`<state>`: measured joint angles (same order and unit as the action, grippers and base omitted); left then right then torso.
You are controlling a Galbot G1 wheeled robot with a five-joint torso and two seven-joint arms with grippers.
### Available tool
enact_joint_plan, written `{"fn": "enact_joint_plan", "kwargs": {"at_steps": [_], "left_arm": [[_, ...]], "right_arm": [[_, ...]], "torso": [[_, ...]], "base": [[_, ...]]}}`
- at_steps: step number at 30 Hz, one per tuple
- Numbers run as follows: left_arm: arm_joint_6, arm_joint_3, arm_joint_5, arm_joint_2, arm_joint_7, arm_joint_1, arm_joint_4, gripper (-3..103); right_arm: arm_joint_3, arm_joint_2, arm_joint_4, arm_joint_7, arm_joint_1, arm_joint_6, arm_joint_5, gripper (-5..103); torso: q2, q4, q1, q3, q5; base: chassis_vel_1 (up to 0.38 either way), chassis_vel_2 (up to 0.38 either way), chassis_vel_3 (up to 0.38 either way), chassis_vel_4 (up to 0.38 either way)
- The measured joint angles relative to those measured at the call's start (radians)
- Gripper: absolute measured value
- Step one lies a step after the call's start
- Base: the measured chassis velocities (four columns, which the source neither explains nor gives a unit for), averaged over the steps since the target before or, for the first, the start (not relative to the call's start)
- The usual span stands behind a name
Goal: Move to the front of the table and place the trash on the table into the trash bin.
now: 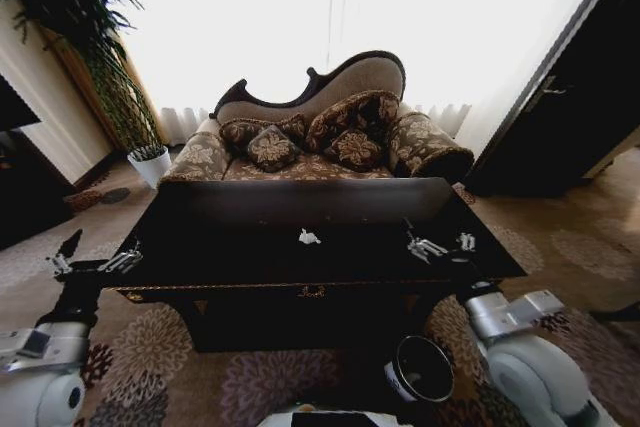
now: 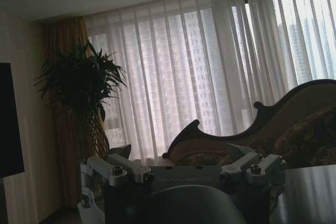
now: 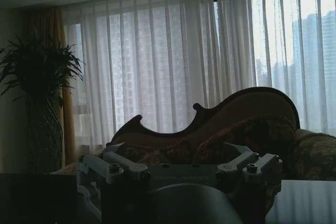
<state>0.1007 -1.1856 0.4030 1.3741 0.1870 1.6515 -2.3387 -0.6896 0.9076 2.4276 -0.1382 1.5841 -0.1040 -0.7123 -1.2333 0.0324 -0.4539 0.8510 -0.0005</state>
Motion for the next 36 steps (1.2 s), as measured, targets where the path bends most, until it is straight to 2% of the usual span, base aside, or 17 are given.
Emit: {"fn": "enact_joint_plan", "kwargs": {"at_steps": [2, 6, 7, 9, 11, 13, 14, 16, 17, 20, 25, 28, 36], "left_arm": [[0.001, 0.0, -0.003, 0.0, 0.0, 0.001, 0.0, 100], [-0.003, -0.005, -0.021, 0.008, 0.0, 0.015, 0.003, 100], [-0.003, -0.005, -0.021, 0.008, 0.0, 0.015, 0.003, 100], [-0.006, -0.011, -0.028, 0.019, 0.001, 0.026, 0.002, 100], [-0.008, -0.015, -0.032, 0.024, 0.001, 0.03, 0.001, 100], [-0.008, -0.015, -0.033, 0.024, 0.0, 0.03, 0.001, 100], [-0.008, -0.011, -0.033, 0.017, 0.001, 0.026, 0.005, 100], [-0.007, -0.004, -0.034, 0.005, 0.001, 0.022, 0.015, 100], [-0.007, -0.004, -0.034, 0.005, 0.001, 0.022, 0.015, 100], [-0.011, -0.007, -0.034, -0.004, 0.001, 0.02, 0.03, 100], [-0.012, -0.01, -0.029, -0.015, 0.001, 0.016, 0.038, 100], [-0.012, -0.007, -0.03, -0.014, 0.001, 0.015, 0.041, 100], [-0.015, 0.003, -0.036, -0.002, 0.001, 0.016, 0.035, 100]], "right_arm": [[0.019, -0.01, -0.005, -0.005, -0.022, -0.011, 0.003, 100], [0.173, -0.138, -0.088, -0.061, -0.193, -0.052, 0.007, 100], [0.173, -0.138, -0.088, -0.061, -0.193, -0.052, 0.007, 100], [0.3, -0.251, -0.166, -0.094, -0.346, -0.054, -0.016, 100], [0.402, -0.332, -0.236, -0.108, -0.491, -0.057, -0.049, 100], [0.433, -0.358, -0.262, -0.107, -0.537, -0.059, -0.059, 100], [0.494, -0.41, -0.311, -0.107, -0.624, -0.06, -0.08, 100], [0.572, -0.462, -0.357, -0.104, -0.733, -0.061, -0.122, 100], [0.572, -0.462, -0.357, -0.104, -0.733, -0.061, -0.122, 100], [0.674, -0.516, -0.37, -0.086, -0.885, -0.074, -0.214, 100], [0.712, -0.575, -0.284, -0.025, -0.925, -0.096, -0.314, 100], [0.725, -0.602, -0.231, 0.009, -0.921, -0.098, -0.316, 100], [0.741, -0.603, -0.126, -0.003, -0.867, -0.117, -0.288, 100]], "torso": [[0.0, 0.0001, 0.0, 0.0, 0.0001], [0.0, 0.0, 0.0, 0.0, 0.0005], [0.0, 0.0, 0.0, 0.0, 0.0005], [0.0, 0.0001, 0.0, 0.0, 0.0005], [0.0, -0.0006, 0.0, 0.0, 0.0004], [0.0, -0.0006, 0.0, 0.0, 0.0004], [0.0, -0.0005, 0.0, 0.0, 0.0003], [0.0, 0.0006, 0.0, 0.0, 0.0003], [0.0, 0.0006, 0.0, 0.0, 0.0003], [0.0, -0.0004, 0.0, 0.0, 0.0003], [0.0, 0.0002, 0.0, 0.0, 0.0001], [0.0, 0.0001, 0.0, 0.0, 0.0002], [0.0, 0.0, 0.0, 0.0, 0.0003]], "base": [[0.0, 0.0, 0.0, 0.0], [0.0, 0.0, 0.0, 0.0], [0.0, 0.0, 0.0, 0.0], [0.0, 0.0, 0.0, 0.0], [0.0, 0.0, 0.0, 0.0], [0.0, 0.0, 0.0, 0.0], [0.0, 0.0, 0.0, 0.0], [0.0, 0.0, 0.0, 0.0], [0.0, 0.0, 0.0, 0.0], [0.0, 0.0, 0.0, 0.0], [0.0, 0.0, 0.0, 0.0], [0.0, 0.0, 0.0, 0.0], [0.0, 0.0, 0.0, 0.0]]}}
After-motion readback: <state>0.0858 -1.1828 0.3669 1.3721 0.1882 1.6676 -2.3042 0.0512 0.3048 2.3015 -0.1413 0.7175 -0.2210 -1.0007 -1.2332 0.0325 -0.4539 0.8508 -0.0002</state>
